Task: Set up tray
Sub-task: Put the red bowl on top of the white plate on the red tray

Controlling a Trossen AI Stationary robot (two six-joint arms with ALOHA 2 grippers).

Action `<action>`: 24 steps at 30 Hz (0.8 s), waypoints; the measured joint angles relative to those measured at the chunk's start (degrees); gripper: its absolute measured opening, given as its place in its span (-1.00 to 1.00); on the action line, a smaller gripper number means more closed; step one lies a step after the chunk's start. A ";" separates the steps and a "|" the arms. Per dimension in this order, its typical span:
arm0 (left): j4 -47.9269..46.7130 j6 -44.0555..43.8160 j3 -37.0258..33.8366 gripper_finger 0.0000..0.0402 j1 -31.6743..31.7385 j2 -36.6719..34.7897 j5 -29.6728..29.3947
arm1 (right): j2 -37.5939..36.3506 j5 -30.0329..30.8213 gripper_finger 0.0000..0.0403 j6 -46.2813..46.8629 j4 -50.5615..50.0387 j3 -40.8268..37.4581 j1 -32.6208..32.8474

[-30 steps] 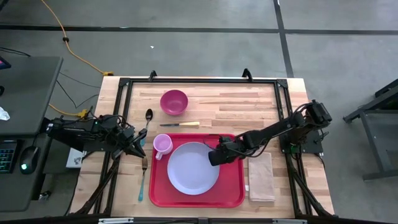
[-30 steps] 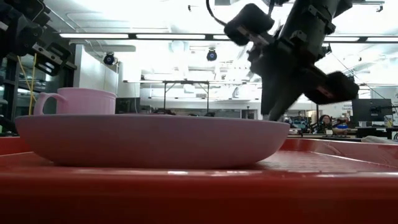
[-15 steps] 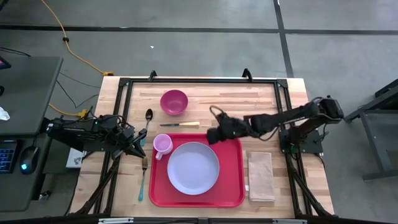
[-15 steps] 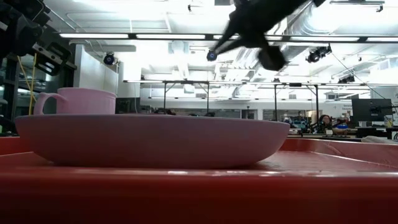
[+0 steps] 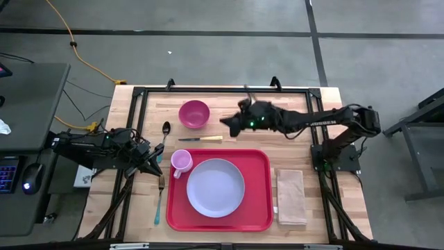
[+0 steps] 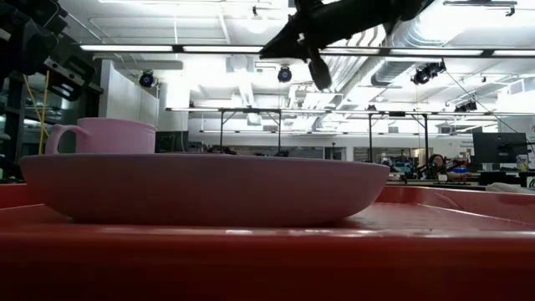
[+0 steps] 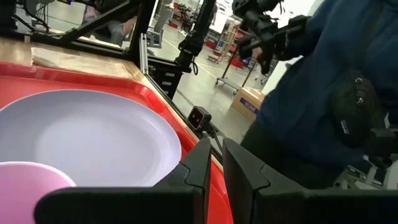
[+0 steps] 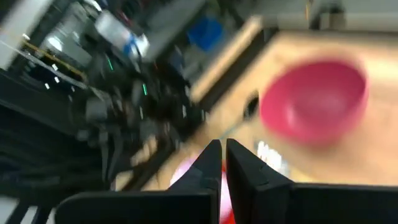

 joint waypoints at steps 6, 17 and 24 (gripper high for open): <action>1.45 -0.01 -0.11 -0.63 -0.01 0.01 -0.05 | 0.00 -10.56 -1.00 -7.65 8.16 0.00 -6.75; 1.98 -0.03 -0.11 -0.63 0.01 0.00 -0.23 | 7.45 -14.05 -0.66 -13.45 -10.13 14.42 -12.17; 1.59 -0.01 -0.05 -0.63 0.00 -0.01 -1.12 | 19.58 -14.87 -0.39 -18.07 -33.19 33.40 -12.96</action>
